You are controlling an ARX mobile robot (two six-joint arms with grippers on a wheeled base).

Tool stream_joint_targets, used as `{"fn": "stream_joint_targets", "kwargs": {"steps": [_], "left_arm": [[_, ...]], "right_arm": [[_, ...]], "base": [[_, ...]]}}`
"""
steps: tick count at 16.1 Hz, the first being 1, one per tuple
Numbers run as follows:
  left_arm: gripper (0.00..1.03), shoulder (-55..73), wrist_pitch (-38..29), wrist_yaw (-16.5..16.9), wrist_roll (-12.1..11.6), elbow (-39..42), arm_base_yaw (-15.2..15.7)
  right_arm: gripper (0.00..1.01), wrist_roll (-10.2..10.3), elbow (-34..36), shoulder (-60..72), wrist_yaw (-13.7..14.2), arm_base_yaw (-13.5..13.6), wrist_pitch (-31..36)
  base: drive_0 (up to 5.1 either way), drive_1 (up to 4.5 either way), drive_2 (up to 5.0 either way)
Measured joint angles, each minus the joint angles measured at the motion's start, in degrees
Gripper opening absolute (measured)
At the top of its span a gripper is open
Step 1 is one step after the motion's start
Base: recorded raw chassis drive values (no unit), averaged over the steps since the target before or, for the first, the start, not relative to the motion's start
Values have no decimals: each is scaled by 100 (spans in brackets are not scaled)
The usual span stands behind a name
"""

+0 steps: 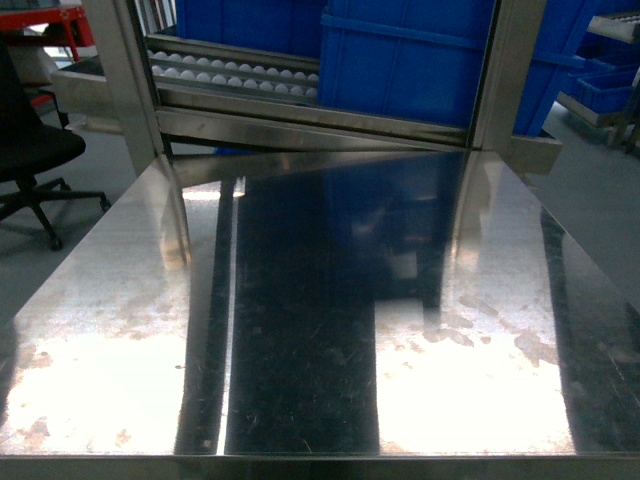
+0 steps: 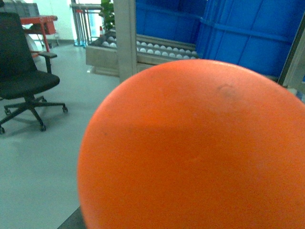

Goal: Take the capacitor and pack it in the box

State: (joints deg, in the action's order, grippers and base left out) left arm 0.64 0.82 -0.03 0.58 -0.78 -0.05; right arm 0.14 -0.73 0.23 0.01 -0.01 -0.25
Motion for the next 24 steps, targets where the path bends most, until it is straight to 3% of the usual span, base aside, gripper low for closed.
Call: {"fn": "stream_joint_targets", "kwargs": {"steps": [24], "left_arm": [[44,-13,-66,4,0,0,0]], "right_arm": [[98,0,0,0,0,0,11]], "base": [[0,0,0]]}}
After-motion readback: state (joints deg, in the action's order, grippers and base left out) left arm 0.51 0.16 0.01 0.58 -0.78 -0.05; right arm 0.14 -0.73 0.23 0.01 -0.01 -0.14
